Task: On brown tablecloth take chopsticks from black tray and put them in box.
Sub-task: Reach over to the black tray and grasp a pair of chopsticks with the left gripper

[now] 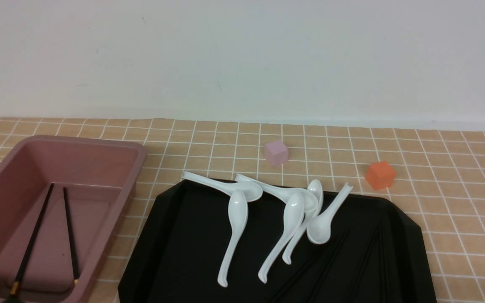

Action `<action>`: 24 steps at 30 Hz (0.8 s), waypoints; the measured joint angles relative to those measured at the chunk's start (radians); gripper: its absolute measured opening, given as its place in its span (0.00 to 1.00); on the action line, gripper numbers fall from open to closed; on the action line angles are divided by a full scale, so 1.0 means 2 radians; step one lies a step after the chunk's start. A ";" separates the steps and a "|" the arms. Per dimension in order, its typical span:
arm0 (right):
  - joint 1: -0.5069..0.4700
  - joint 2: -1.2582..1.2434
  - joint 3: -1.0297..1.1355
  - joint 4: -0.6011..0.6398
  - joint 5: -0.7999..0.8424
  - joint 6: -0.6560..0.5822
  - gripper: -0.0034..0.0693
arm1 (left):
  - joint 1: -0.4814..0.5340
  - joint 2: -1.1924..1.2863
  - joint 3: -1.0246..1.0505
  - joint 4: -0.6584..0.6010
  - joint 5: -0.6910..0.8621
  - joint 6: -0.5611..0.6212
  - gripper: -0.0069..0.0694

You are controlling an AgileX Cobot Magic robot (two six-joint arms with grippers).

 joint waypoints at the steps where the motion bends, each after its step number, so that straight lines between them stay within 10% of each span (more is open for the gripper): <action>1: 0.000 0.000 0.000 0.000 0.000 0.000 0.38 | 0.000 0.000 -0.002 -0.003 -0.018 0.008 0.18; 7: 0.000 0.000 0.000 0.000 0.000 0.000 0.38 | 0.000 0.015 -0.088 0.013 0.006 0.084 0.12; 17: 0.000 0.000 0.000 0.000 0.000 0.000 0.38 | -0.001 0.376 -0.350 0.184 0.397 0.231 0.07; 24: 0.000 0.000 0.000 0.000 0.000 0.000 0.38 | -0.102 0.541 -0.420 0.154 0.412 0.271 0.07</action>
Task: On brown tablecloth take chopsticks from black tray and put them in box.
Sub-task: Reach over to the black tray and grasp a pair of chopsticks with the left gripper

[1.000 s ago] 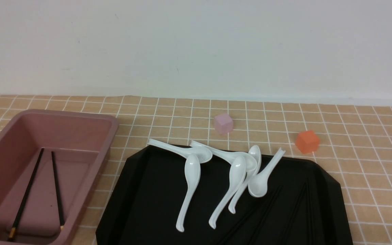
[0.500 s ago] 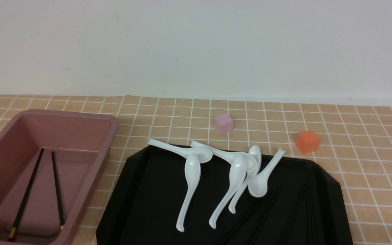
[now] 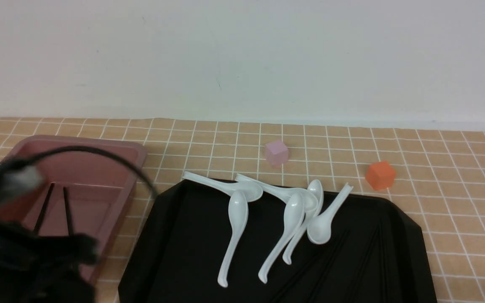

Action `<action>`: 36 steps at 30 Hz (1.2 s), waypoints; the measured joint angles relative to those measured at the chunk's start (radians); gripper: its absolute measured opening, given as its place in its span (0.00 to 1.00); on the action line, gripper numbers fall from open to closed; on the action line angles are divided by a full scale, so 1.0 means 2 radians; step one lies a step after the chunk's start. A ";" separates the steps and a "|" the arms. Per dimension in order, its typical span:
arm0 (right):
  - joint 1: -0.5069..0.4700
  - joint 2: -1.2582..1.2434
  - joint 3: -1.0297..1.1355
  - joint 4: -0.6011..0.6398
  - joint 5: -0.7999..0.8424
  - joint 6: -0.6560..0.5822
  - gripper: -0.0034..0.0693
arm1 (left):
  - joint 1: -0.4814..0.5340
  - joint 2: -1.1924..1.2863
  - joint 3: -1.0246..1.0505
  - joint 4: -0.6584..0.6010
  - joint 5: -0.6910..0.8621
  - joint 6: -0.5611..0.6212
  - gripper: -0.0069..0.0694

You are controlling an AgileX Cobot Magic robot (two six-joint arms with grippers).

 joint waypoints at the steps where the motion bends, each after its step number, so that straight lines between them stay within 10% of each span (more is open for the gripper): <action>1: 0.000 0.000 0.000 0.000 0.000 0.000 0.38 | -0.029 0.018 -0.007 -0.001 -0.008 -0.008 0.07; 8: 0.000 0.000 0.000 0.000 0.000 0.000 0.38 | -0.179 0.127 -0.067 0.063 -0.025 -0.058 0.09; 14: 0.000 0.000 0.000 0.000 0.000 0.000 0.38 | -0.262 0.248 -0.150 0.158 -0.026 -0.094 0.30; 22: 0.000 0.000 0.000 0.000 0.000 0.000 0.38 | -0.296 0.369 -0.236 0.212 -0.026 -0.050 0.60; 36: 0.000 0.000 0.000 0.000 0.000 0.000 0.38 | -0.297 0.442 -0.253 0.268 -0.078 0.007 0.62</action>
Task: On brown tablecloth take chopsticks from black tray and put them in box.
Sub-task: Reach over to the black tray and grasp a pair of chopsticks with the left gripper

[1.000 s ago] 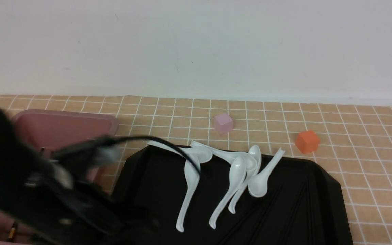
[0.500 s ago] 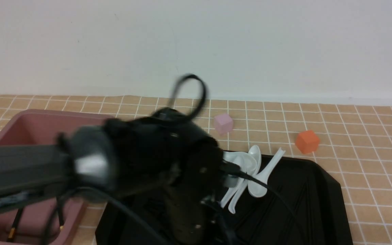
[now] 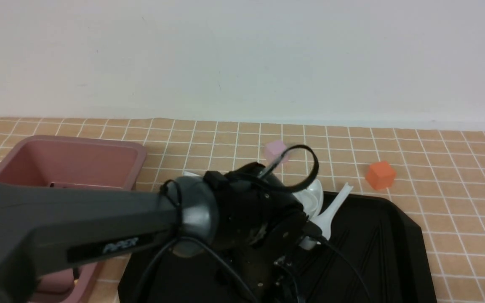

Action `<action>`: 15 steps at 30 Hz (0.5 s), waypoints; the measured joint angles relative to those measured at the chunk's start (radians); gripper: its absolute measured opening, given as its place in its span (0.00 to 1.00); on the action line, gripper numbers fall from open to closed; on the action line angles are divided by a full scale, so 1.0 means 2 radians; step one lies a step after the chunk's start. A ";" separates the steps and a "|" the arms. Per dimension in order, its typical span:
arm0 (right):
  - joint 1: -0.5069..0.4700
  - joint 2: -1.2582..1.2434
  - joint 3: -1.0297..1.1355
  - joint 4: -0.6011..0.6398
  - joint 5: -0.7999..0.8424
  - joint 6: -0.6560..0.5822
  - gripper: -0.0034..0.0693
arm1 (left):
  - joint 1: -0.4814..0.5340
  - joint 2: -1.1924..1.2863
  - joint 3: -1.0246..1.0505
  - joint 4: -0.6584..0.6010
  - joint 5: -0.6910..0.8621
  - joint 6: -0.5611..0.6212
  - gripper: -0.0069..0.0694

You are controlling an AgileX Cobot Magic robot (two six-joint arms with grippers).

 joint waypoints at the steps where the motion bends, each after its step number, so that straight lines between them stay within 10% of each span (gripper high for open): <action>1: 0.000 0.000 0.000 0.000 0.000 0.000 0.38 | 0.000 0.001 0.000 0.001 -0.003 0.001 0.62; 15: 0.000 0.000 0.000 0.000 0.000 0.000 0.38 | 0.000 0.029 -0.007 0.002 -0.010 0.014 0.60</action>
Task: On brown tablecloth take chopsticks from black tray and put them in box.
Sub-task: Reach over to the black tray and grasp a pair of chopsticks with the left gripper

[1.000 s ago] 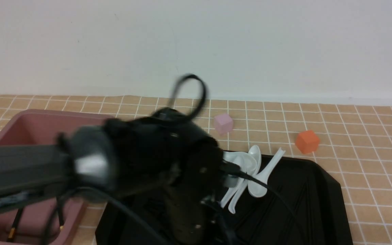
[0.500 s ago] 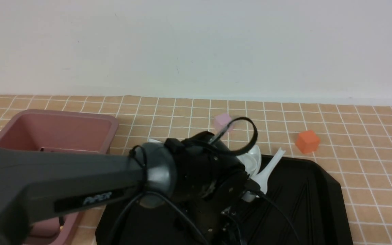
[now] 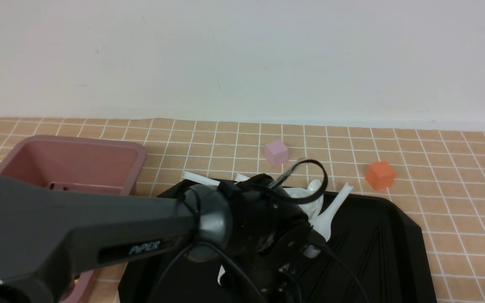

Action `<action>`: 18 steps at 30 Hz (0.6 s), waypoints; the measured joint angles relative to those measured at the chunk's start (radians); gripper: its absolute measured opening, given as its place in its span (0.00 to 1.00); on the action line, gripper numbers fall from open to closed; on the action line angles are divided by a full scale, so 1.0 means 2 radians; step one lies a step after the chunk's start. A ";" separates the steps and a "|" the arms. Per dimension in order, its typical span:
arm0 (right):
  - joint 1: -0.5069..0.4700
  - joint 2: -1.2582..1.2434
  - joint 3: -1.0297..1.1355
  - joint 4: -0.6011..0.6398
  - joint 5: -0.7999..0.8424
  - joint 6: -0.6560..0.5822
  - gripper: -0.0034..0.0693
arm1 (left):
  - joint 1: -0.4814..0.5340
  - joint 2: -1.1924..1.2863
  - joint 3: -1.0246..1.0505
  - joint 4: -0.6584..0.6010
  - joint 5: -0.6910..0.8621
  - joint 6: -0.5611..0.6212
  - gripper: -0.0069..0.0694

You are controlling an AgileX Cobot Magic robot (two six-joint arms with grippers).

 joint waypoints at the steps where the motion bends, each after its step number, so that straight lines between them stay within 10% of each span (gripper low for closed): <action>1: 0.000 0.000 0.000 0.000 0.000 0.000 0.38 | 0.000 0.001 -0.001 -0.001 0.000 0.000 0.57; 7: 0.000 0.000 0.000 0.000 0.000 0.000 0.38 | -0.001 0.004 -0.003 -0.019 0.002 0.000 0.25; 18: 0.000 0.000 0.000 0.000 0.000 0.000 0.38 | -0.001 -0.012 0.002 -0.017 0.003 -0.005 0.25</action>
